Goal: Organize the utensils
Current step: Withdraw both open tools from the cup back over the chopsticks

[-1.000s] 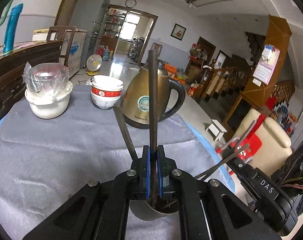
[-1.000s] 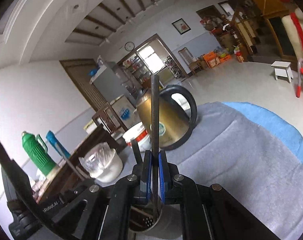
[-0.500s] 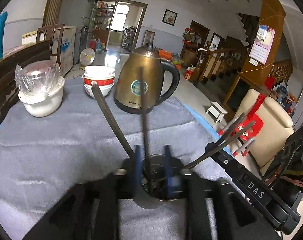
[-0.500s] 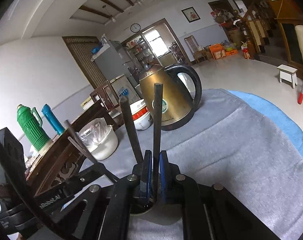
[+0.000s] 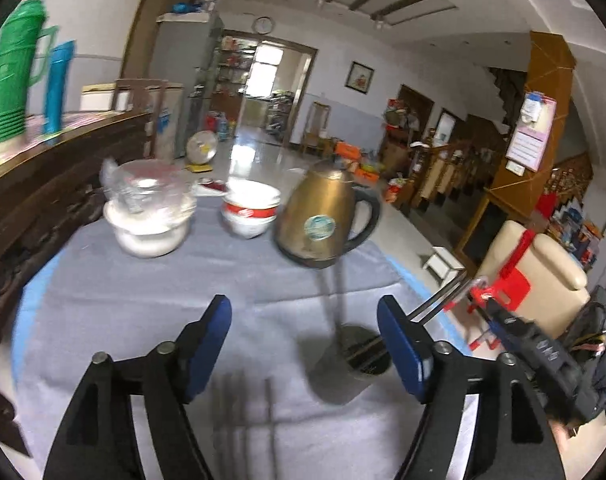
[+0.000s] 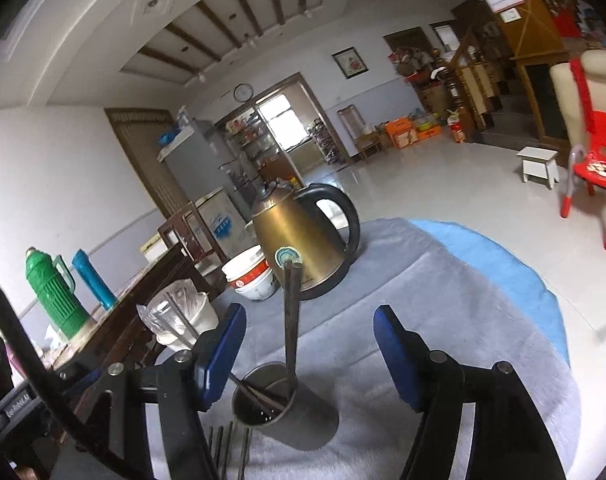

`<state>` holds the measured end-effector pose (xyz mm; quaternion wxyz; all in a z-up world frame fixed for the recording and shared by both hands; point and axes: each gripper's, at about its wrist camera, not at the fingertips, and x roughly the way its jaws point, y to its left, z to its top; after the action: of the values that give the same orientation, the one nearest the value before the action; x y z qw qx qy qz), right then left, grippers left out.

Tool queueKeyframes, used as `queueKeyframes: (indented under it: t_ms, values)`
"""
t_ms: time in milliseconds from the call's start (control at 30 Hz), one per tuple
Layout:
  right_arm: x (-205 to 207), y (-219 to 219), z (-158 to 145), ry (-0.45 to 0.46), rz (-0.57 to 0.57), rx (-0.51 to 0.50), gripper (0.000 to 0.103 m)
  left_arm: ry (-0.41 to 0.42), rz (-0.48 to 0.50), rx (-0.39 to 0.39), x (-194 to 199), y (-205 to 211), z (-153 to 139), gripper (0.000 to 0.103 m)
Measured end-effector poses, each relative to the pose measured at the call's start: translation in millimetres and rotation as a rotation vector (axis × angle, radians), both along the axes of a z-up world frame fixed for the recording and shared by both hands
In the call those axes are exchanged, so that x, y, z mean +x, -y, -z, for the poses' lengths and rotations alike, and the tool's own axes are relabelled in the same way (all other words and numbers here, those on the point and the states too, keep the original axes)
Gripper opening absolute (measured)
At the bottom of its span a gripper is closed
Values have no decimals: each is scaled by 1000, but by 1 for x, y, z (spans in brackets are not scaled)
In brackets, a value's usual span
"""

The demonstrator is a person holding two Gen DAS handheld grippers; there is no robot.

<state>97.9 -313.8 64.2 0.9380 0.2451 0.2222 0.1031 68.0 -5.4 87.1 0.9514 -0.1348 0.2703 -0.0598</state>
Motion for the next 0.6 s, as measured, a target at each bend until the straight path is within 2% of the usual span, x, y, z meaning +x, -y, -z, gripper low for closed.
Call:
queueKeyframes:
  t_ms: [167,333,500,600]
  values:
    - [-34,-6,9,-27,-18,-9,70,-121,-84,42,-21,-39,38,81]
    - [-52,-41,45,-145,-126,-54,70,-302,-167,44,-33,-67,97,81]
    - [-57,-80,81,-261,-244,-91,70,-398,-188,65,-39,-72,126,81]
    - [-61,-97,95,-305,-292,-123,70,-424,-180,71,-42,-68,134,81]
